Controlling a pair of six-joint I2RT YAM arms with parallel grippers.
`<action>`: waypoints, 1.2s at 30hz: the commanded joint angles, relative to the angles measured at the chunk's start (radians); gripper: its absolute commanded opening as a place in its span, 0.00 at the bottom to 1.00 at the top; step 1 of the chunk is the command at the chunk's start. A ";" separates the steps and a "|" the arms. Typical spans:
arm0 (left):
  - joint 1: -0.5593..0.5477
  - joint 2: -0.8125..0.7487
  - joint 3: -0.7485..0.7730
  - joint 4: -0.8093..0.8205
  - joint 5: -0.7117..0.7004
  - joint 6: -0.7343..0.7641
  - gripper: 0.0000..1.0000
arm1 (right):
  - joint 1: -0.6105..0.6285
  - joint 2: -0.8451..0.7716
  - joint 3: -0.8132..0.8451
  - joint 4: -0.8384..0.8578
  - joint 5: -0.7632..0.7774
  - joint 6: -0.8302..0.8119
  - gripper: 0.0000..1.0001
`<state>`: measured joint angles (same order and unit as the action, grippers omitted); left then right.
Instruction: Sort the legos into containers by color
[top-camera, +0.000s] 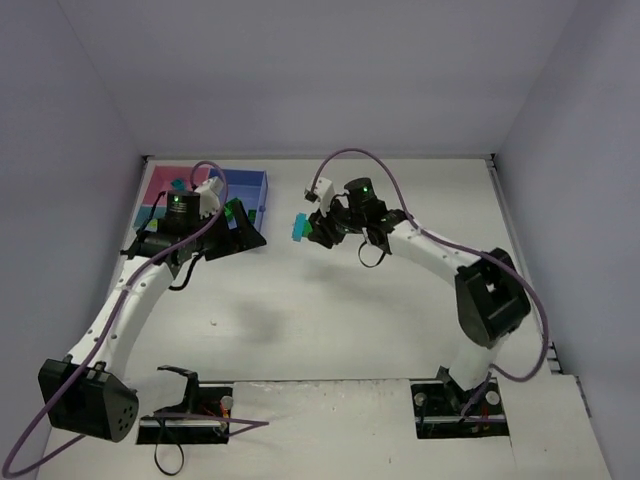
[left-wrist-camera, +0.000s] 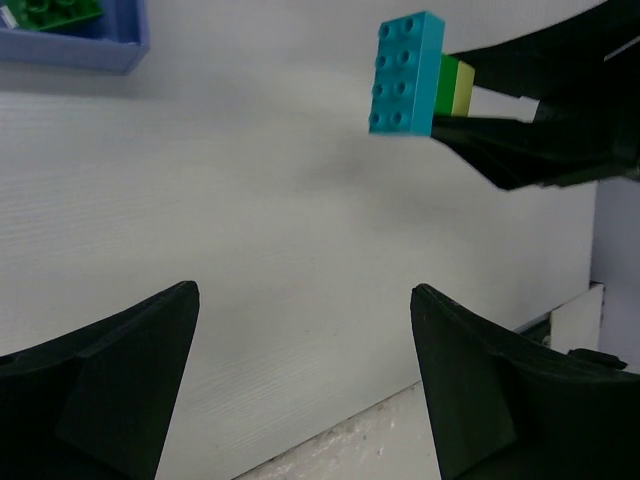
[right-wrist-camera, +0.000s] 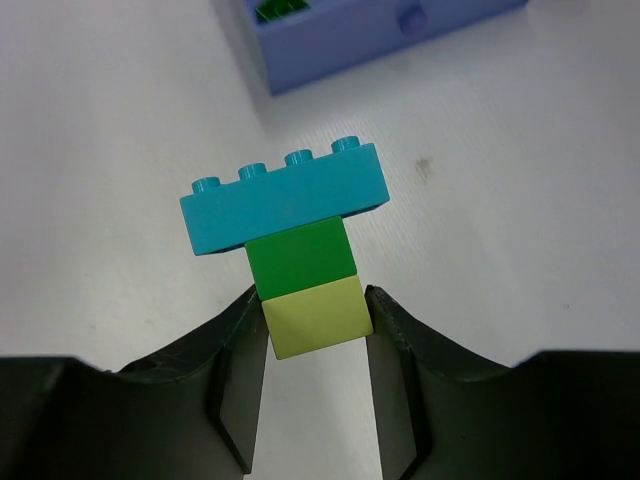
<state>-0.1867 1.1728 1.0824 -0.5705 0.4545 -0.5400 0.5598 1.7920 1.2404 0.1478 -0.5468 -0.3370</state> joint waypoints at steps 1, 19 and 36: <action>-0.051 0.004 0.063 0.159 0.064 -0.096 0.79 | 0.048 -0.166 -0.061 0.127 0.018 0.059 0.00; -0.212 0.051 -0.024 0.597 0.171 -0.255 0.71 | 0.107 -0.519 -0.245 0.174 0.048 0.196 0.00; -0.250 0.110 -0.015 0.653 0.257 -0.285 0.10 | 0.107 -0.595 -0.305 0.154 0.099 0.194 0.00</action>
<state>-0.4385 1.2881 1.0428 -0.0048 0.6746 -0.8288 0.6621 1.2472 0.9318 0.2207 -0.4595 -0.1490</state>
